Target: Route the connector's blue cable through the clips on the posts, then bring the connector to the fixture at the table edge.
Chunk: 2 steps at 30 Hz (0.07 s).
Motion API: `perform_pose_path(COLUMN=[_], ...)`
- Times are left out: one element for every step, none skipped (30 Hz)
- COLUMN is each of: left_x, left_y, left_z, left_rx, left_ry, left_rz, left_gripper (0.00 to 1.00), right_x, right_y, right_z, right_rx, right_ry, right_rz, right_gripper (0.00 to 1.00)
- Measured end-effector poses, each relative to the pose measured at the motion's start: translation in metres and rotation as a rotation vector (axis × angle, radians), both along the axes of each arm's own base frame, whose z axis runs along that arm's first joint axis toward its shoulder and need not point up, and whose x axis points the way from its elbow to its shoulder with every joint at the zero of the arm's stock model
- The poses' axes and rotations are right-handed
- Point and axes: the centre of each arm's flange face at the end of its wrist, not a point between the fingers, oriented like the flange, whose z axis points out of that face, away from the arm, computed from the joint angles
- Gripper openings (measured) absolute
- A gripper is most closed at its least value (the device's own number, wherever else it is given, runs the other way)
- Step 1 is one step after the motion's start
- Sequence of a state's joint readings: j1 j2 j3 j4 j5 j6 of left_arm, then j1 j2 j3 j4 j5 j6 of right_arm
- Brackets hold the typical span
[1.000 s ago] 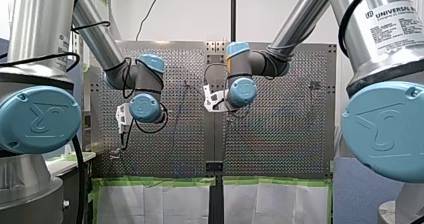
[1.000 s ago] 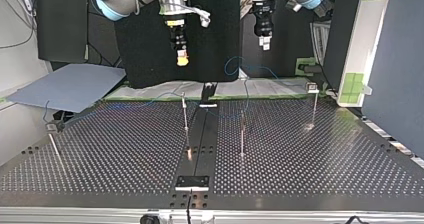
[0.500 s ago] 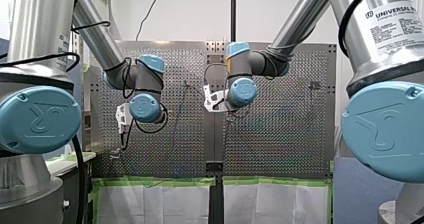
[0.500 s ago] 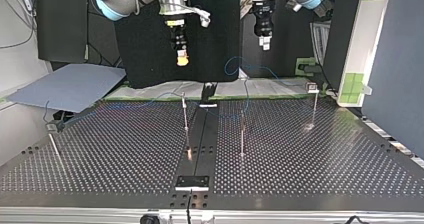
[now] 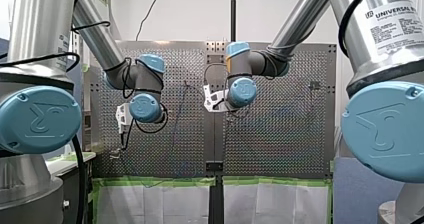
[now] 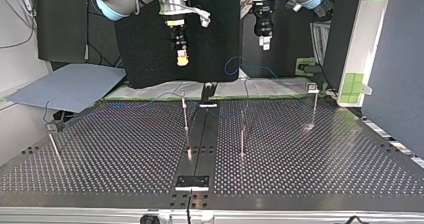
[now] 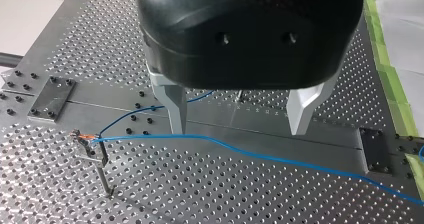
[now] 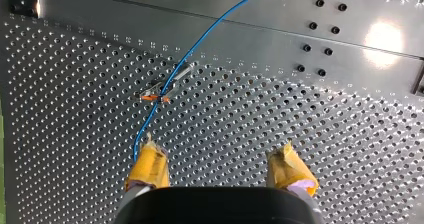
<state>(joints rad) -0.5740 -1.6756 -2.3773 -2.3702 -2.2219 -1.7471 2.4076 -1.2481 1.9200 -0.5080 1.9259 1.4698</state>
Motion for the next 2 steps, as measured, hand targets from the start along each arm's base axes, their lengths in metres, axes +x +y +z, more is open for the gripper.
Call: perform_pose_path(left_x=[0.0000, 0.0000], left_y=[0.0000, 0.0000], left_z=[0.0000, 0.0000], left_rx=[0.000, 0.000], left_ry=[0.000, 0.000], left_rz=[0.000, 0.000], left_gripper=[1.00, 1.00], right_x=[0.0000, 0.0000], right_y=[0.0000, 0.0000], right_z=[0.0000, 0.0000], right_rx=[0.000, 0.000], right_ry=[0.000, 0.000], right_rz=[0.000, 0.000], right_gripper=[0.98, 0.98])
